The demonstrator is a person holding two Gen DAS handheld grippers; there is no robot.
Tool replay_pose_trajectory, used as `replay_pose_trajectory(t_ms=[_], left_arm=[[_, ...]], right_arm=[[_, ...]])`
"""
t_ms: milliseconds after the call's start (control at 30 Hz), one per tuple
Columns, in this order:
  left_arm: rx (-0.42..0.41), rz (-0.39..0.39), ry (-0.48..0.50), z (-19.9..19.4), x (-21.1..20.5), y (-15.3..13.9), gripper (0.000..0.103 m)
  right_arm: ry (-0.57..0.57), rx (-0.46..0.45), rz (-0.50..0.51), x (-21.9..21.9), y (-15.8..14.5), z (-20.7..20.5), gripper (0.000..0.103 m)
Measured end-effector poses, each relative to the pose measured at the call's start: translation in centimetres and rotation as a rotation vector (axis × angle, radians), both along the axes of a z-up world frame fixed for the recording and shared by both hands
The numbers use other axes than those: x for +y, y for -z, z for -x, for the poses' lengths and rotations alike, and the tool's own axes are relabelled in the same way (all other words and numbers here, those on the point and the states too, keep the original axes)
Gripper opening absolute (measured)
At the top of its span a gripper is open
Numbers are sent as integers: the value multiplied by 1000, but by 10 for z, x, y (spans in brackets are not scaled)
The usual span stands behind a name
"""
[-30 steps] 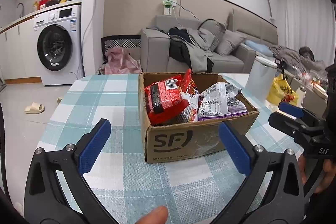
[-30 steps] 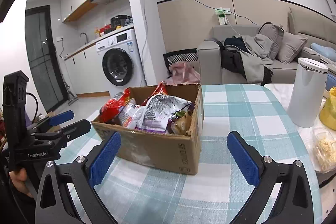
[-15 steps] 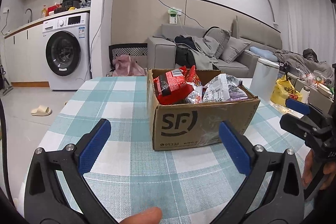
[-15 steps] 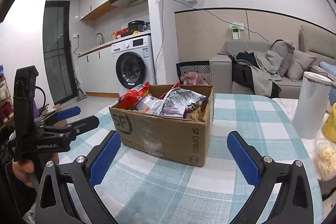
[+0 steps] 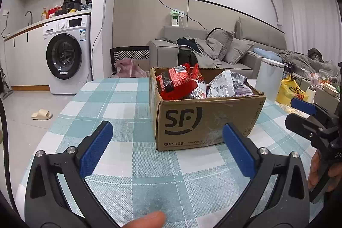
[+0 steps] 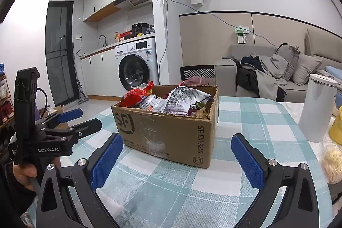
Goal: Organize snacks
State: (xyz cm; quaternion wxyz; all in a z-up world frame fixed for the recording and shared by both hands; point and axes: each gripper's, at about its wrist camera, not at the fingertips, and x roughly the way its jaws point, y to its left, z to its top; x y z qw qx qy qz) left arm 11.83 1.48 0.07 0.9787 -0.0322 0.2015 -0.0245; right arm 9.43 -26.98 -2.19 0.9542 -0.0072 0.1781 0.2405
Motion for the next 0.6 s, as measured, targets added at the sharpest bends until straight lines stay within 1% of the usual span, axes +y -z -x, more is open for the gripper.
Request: replay_pose_trajectory(t_ms=[200, 433, 600], left_arm=[[22, 8, -3, -5, 0, 2, 102], [14, 7, -4, -3, 1, 2, 102], [16, 9, -6, -3, 1, 2, 102]], right_arm=[[12, -14, -8, -2, 0, 1, 103], [26, -32, 28, 4, 0, 4, 103], [29, -34, 30, 4, 0, 5, 103]])
